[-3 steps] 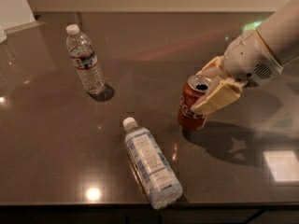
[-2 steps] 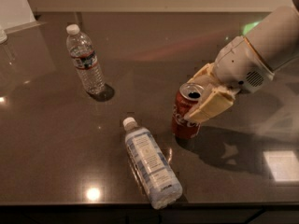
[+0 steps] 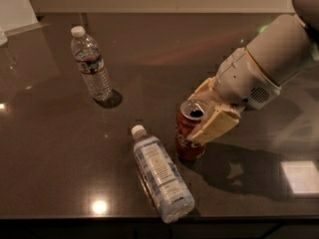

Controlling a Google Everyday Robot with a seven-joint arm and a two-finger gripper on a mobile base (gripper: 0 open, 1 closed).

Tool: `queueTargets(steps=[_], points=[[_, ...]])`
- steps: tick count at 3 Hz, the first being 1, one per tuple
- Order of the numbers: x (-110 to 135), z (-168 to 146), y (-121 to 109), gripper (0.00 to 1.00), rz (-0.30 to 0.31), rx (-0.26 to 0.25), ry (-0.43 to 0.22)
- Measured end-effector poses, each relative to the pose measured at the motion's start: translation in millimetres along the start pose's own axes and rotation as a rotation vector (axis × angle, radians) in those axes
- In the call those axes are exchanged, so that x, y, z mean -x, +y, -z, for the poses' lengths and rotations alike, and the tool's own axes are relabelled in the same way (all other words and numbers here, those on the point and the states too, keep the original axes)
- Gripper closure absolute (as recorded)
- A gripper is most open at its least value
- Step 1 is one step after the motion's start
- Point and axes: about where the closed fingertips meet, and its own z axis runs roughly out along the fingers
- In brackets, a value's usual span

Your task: Move coke can near blue plastic bottle

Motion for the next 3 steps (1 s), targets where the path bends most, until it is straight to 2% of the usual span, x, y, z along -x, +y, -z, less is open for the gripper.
queueTargets(steps=[3], points=[[3.8,-13.5,1.8,0.13,0.024,-0.011,-0.007]])
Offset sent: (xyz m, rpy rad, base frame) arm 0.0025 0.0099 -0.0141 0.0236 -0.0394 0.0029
